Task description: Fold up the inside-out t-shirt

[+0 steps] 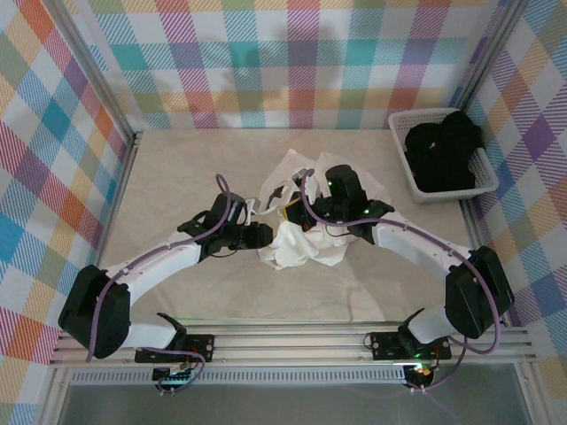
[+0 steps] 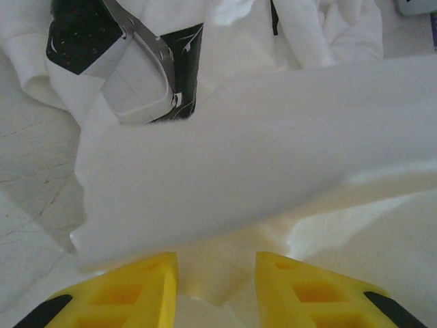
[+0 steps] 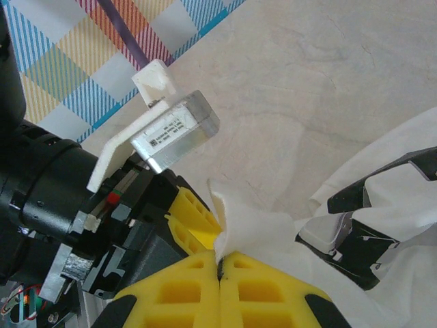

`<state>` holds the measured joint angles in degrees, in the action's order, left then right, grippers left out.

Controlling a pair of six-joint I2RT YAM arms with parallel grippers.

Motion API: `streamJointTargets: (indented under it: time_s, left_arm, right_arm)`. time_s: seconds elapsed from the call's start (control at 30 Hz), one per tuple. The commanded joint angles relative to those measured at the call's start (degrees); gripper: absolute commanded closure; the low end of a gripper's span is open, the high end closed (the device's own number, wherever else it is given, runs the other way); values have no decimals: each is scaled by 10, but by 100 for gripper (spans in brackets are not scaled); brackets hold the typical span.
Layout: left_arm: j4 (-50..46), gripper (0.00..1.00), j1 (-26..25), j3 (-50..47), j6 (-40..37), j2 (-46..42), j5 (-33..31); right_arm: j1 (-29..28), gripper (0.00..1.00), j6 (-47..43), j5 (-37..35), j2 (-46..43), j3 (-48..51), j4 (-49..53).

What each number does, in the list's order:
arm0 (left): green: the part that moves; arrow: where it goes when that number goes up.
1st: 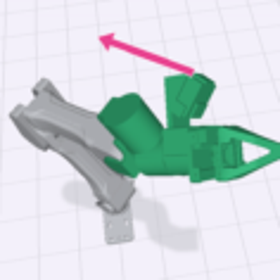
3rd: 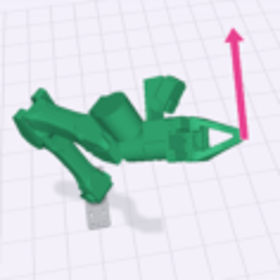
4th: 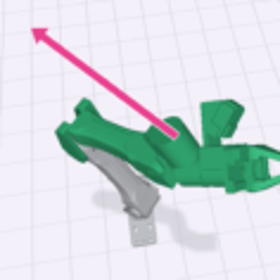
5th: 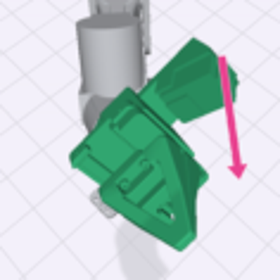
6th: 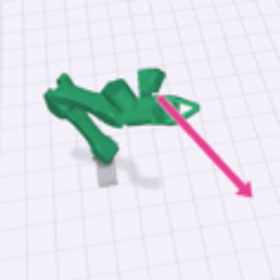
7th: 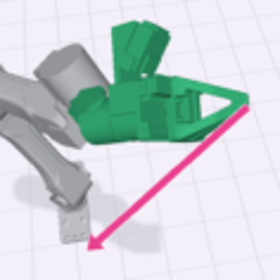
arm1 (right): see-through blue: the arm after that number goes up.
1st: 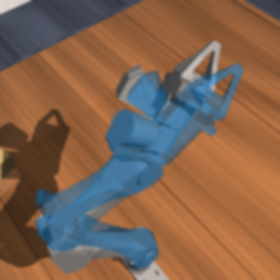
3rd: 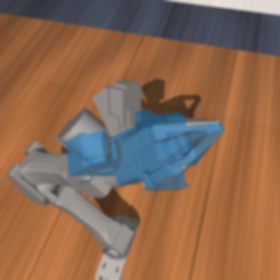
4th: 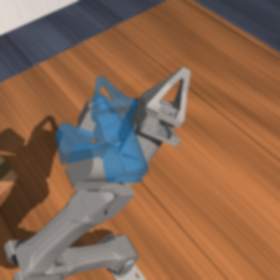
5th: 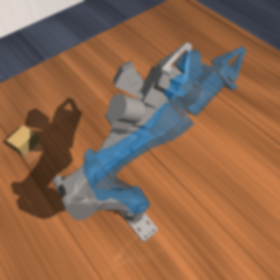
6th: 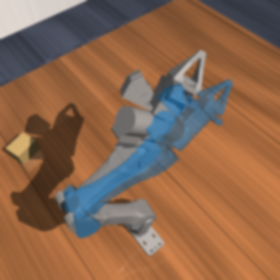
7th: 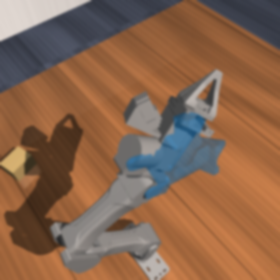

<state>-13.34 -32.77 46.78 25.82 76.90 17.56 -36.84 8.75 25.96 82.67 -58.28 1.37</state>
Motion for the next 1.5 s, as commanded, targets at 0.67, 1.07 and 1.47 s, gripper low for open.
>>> streamJointTargets:
  time_s: [0.67,1.07,1.47]
  left_arm:
    - [-122,100,-2,7,-47,-203,-22]
    - [-237,95,-85,30,-68,-110,-88]
    - [-37,61,-94,-56,-5,-91,-49]
  right_arm:
    - [-2,100,-23,-120,-34,-41,79]
    - [-28,100,-5,-274,-35,-72,280]
    - [-75,100,31,-320,-70,24,315]
